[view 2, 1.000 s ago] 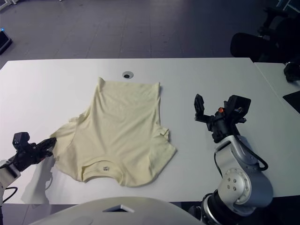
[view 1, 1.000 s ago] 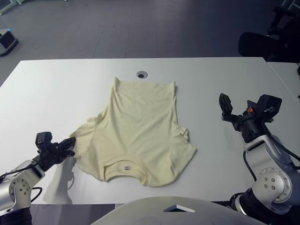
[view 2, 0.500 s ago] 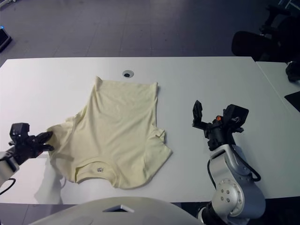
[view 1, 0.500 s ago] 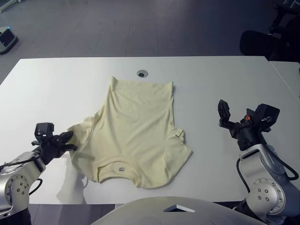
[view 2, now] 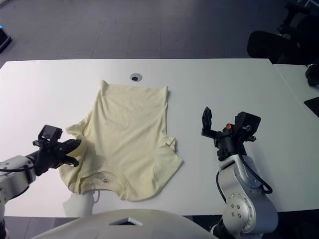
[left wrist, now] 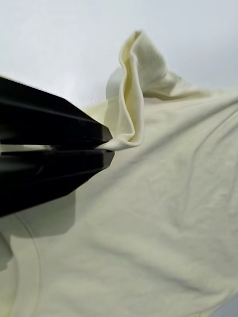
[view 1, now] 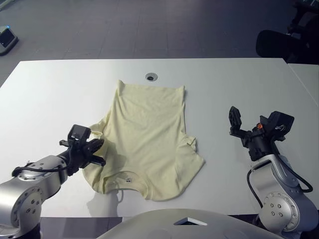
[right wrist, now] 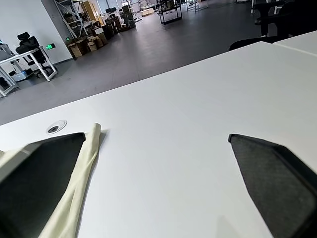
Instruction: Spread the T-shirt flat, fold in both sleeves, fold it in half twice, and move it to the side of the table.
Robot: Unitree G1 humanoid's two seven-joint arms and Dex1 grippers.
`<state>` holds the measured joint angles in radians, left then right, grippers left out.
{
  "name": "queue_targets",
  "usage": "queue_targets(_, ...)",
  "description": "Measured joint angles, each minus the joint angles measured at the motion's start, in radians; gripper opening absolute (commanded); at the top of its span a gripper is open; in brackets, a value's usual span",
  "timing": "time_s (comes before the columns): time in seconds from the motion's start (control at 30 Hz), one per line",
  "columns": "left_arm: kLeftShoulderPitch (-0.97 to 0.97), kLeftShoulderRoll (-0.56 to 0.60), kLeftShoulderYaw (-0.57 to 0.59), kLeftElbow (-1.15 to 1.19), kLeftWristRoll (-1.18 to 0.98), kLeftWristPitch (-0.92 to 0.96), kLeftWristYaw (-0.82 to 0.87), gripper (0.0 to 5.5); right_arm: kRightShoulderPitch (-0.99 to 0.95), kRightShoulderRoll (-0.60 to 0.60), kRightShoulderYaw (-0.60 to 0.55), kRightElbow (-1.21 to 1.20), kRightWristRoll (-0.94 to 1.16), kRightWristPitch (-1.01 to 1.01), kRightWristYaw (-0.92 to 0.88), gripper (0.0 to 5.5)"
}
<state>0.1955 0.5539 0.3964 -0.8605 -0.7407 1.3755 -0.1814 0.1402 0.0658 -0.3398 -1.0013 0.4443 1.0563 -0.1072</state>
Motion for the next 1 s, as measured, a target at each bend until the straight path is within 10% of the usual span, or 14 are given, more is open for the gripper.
queue_targets(0.37,-0.067,-0.156,-0.076,-0.058,-0.039,0.085,0.048,1.49,-0.048,-0.025,-0.001,0.022,0.054,0.048,0.012,5.4)
queue_targets(0.77,-0.343,-0.377,0.273,0.068,0.054,0.047,0.218,3.7,0.345,-0.043,-0.061,-0.04,0.501,0.195,0.026,5.4)
queue_targets(1.0,-0.328,-0.412,0.283,0.072,0.088,0.039,0.236,4.76,0.373,-0.032,0.052,0.048,0.565,0.213,-0.023,4.36)
